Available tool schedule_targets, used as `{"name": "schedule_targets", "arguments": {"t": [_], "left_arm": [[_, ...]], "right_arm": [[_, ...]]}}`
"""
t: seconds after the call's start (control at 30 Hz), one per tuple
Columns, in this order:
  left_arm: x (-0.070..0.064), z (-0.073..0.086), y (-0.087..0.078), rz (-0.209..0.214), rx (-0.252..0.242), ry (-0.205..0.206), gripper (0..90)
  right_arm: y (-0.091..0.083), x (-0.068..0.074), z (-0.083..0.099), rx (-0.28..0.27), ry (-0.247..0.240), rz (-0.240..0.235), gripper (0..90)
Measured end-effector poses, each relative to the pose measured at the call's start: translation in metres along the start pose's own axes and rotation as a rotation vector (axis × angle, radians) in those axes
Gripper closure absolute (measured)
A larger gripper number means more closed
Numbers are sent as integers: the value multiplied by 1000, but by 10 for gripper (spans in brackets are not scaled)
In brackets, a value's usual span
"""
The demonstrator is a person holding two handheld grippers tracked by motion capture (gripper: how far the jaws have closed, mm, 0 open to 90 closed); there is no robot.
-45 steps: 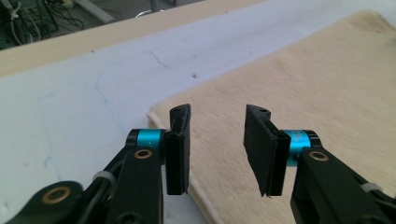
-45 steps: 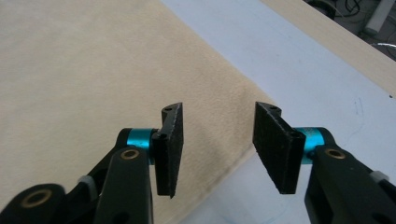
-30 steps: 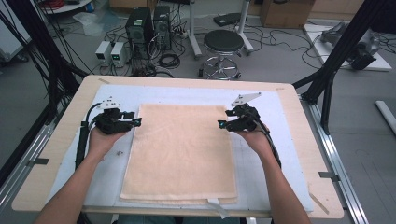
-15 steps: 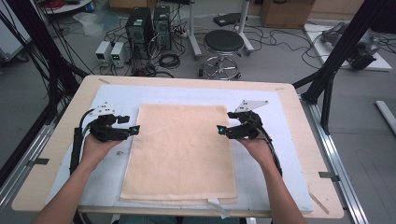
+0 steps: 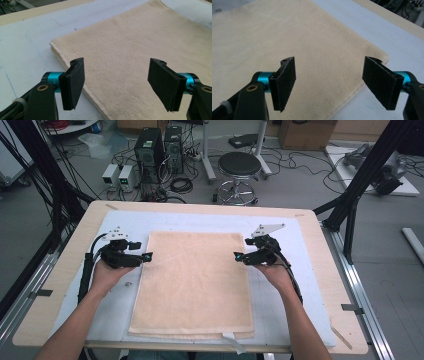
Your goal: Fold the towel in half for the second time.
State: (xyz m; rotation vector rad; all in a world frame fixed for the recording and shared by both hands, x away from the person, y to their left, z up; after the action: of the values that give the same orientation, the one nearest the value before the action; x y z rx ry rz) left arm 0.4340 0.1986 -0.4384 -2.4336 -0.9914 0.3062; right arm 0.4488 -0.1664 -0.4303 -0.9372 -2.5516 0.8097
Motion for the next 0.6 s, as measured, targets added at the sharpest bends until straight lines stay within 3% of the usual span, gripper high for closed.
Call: {"name": "schedule_targets", "arguments": {"t": [0.13, 0.23, 0.3, 0.43, 0.6], "left_arm": [[9, 1, 2, -17, -12, -13, 320], [19, 3, 7, -51, 6, -17, 343], [26, 3, 13, -68, 29, -25, 344], [38, 1, 26, -111, 26, -51, 369], [50, 14, 41, -136, 66, -114, 381]], "right_arm": [[2, -9, -5, 21, -5, 16, 269], [5, -19, -8, 28, -5, 32, 288], [10, -28, -6, 49, 12, 46, 289], [23, -42, 1, 75, 50, 69, 287], [41, -55, 15, 122, 111, 90, 287]]}}
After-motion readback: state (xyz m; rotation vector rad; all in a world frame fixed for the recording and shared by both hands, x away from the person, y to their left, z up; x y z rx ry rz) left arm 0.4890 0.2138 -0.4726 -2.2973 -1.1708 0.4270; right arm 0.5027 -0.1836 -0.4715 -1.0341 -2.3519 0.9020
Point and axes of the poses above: each handheld gripper's, and its own axes: y roughly forward along the jaws, z roughly out of its underside, x roughly to its left, the point moved 8 cm from there along y, roughly forward along the jaws, and after that the axes turned 6 degrees about y, right-handed, at the moved point
